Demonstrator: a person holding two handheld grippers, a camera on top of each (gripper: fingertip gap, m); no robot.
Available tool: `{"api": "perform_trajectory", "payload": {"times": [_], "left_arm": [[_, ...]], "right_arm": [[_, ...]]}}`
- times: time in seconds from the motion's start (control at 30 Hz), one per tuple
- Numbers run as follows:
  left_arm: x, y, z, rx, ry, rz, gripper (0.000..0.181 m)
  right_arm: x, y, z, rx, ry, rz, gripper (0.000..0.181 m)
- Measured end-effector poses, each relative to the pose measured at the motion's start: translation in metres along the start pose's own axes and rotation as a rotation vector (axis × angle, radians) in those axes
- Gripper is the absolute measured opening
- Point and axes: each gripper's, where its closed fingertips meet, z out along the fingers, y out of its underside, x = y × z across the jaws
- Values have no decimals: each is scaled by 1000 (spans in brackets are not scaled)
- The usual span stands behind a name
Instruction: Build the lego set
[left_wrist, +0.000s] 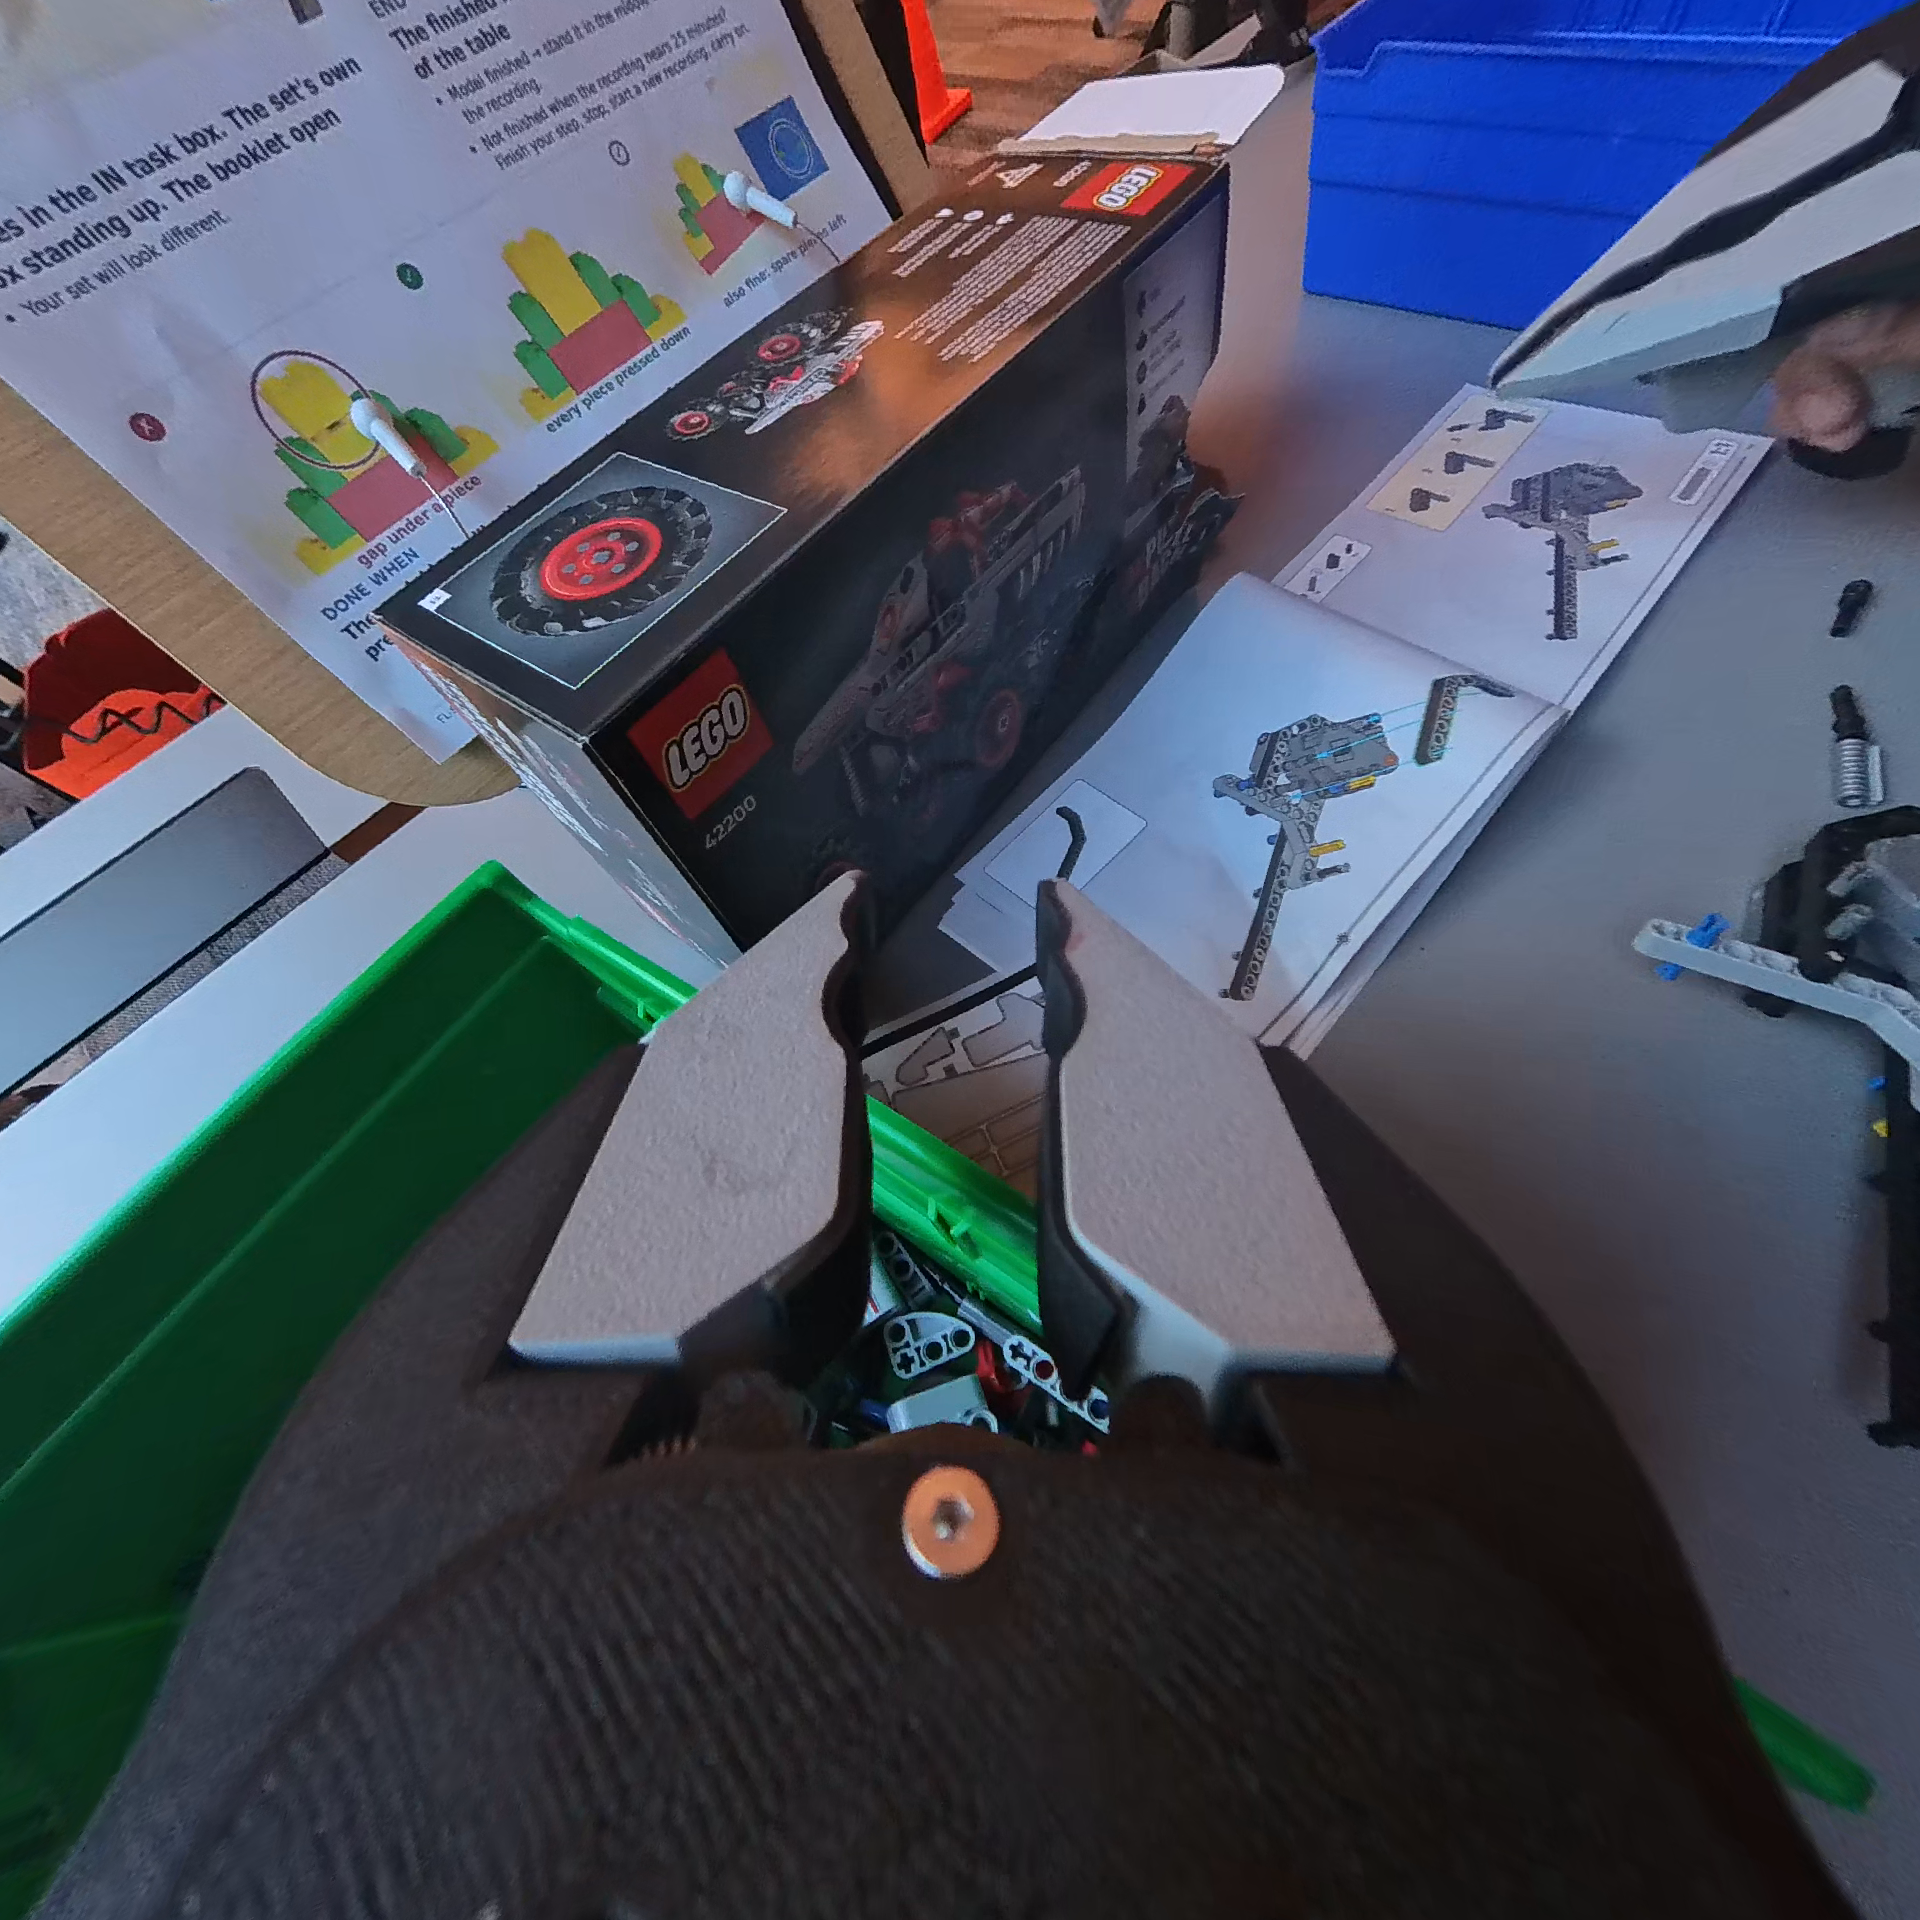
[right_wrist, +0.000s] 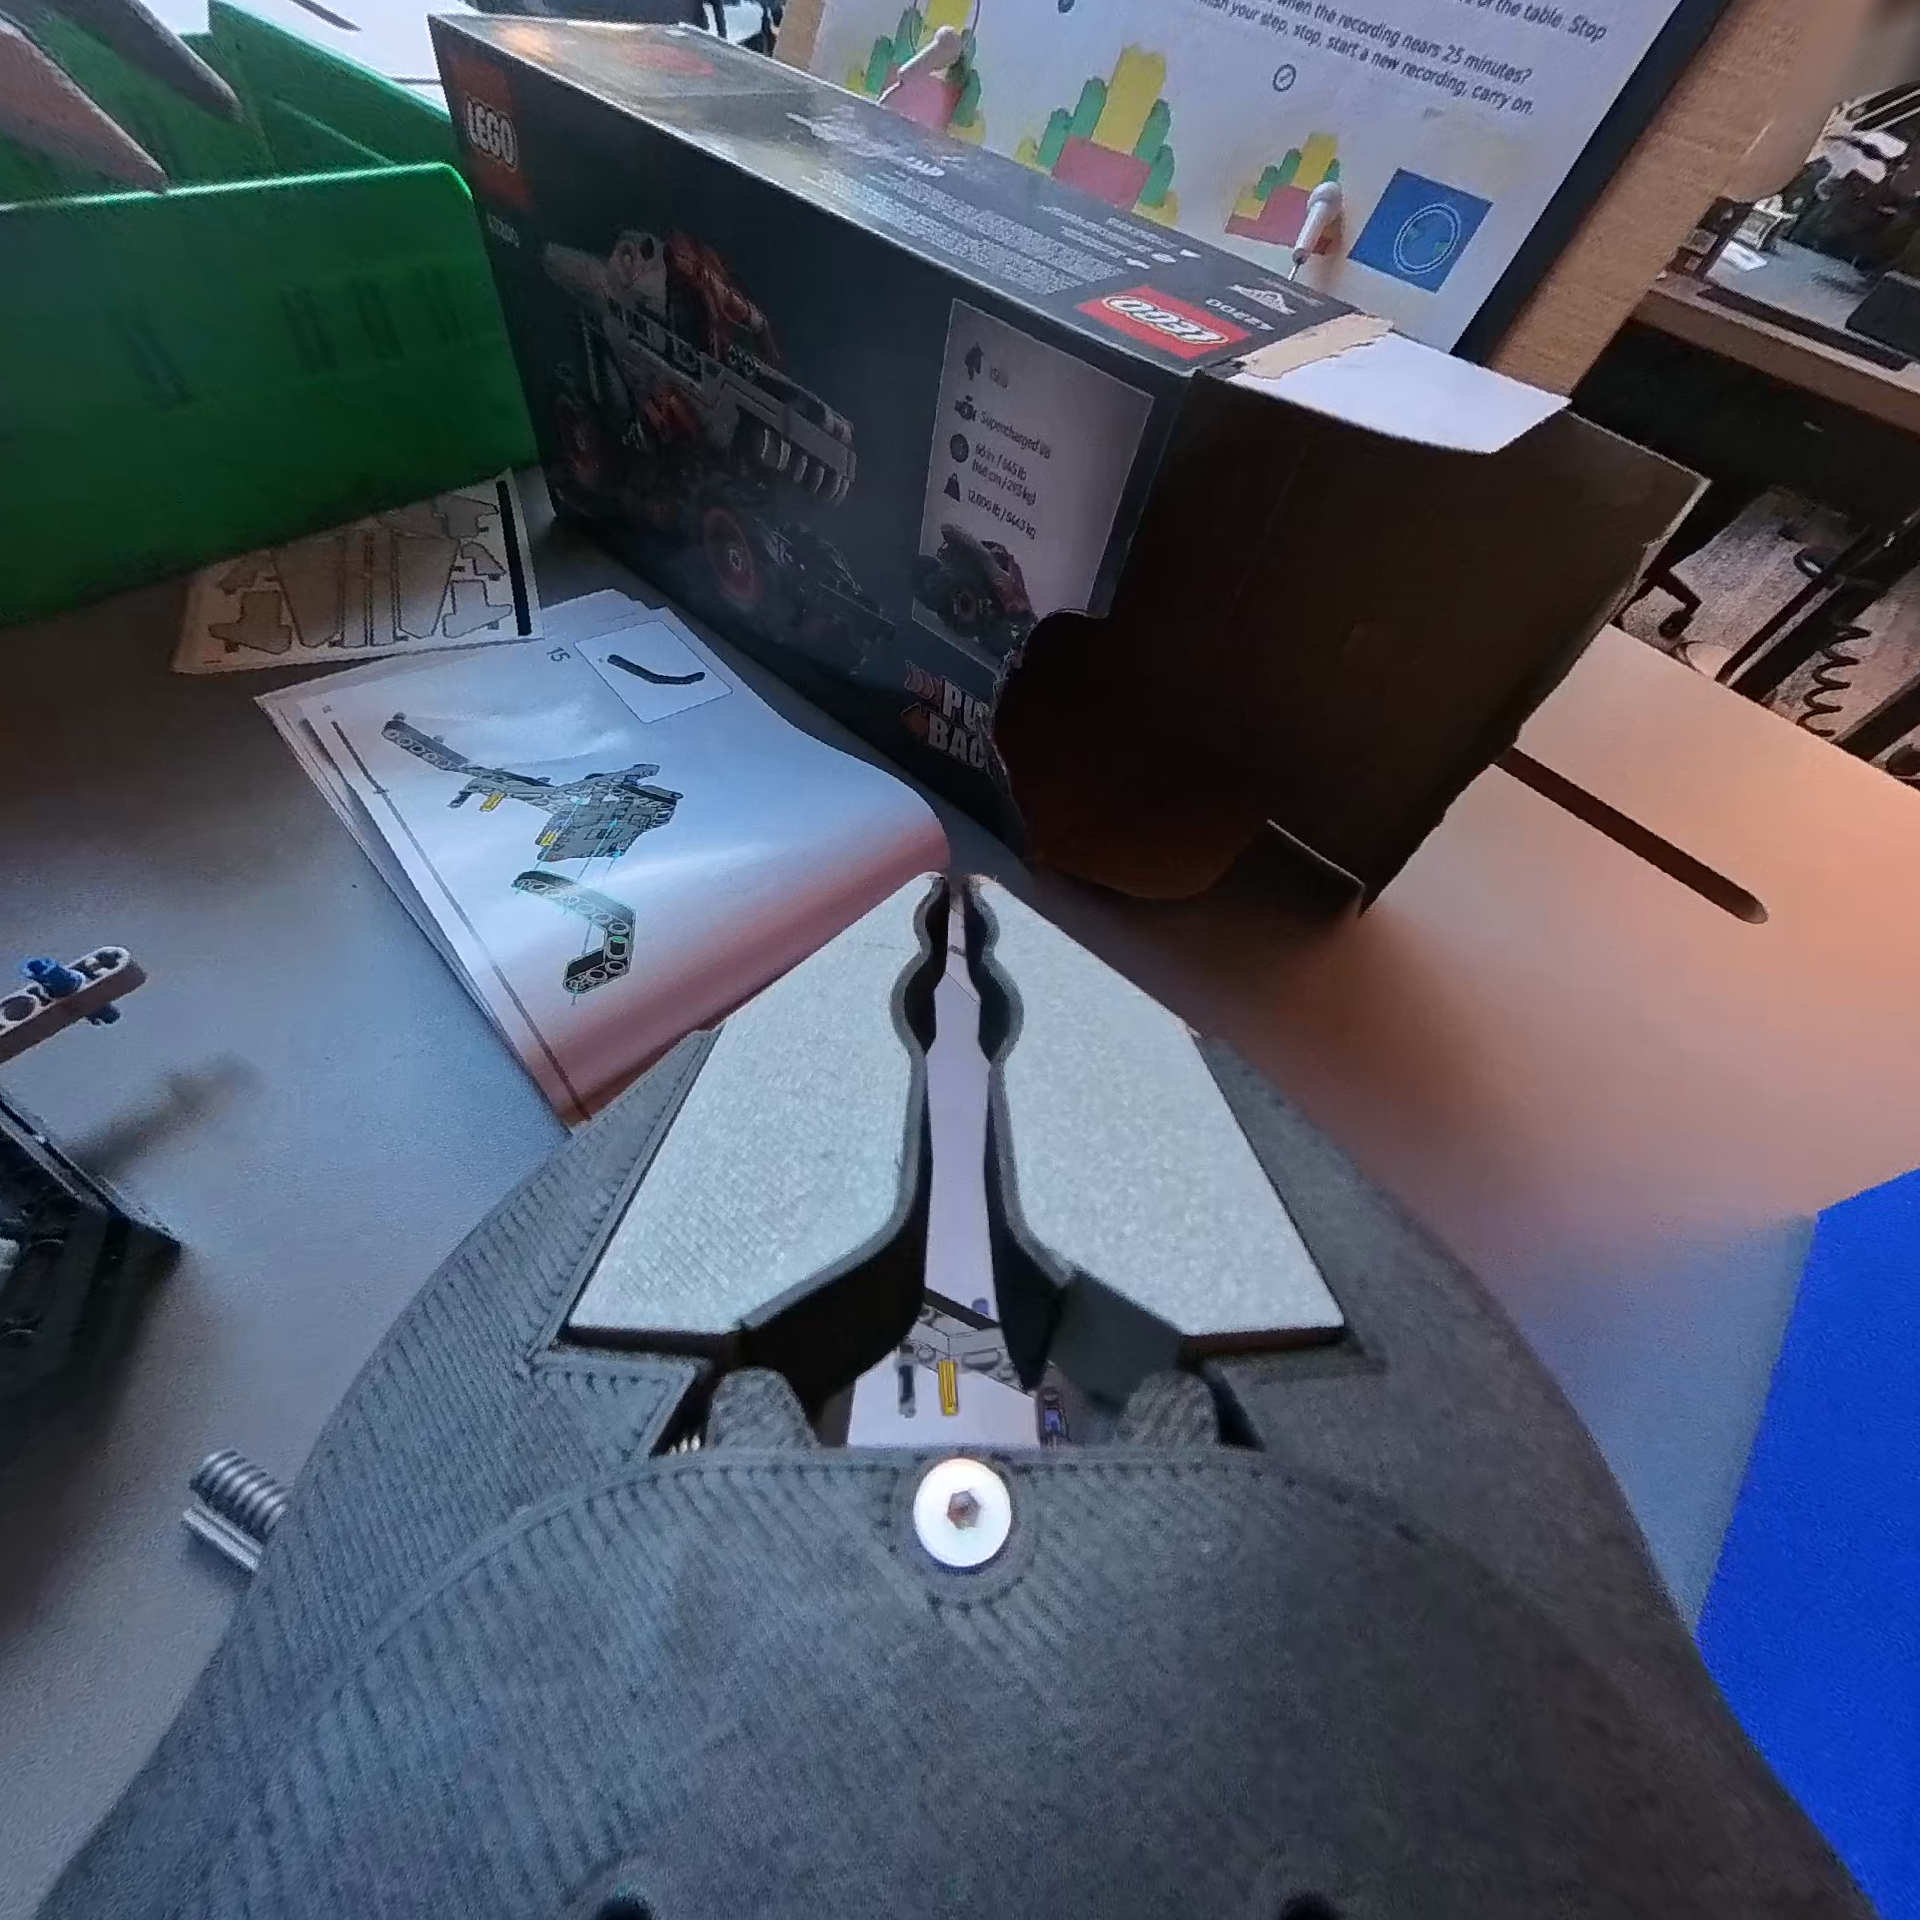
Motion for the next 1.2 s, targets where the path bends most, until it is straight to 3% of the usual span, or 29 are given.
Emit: {"api": "perform_trajectory", "payload": {"times": [0.3, 0.67, 1.2], "left_arm": [[1, 0, 0, 0, -1, 5, 26], [1, 0, 0, 4, -2, 6, 25], [1, 0, 0, 4, -6, 14, 24]], "right_arm": [[25, -23, -28, 117, 110, 3, 0], [7, -7, -8, 31, 56, -33, 0], [9, -7, -8, 34, 56, -20, 0]]}}
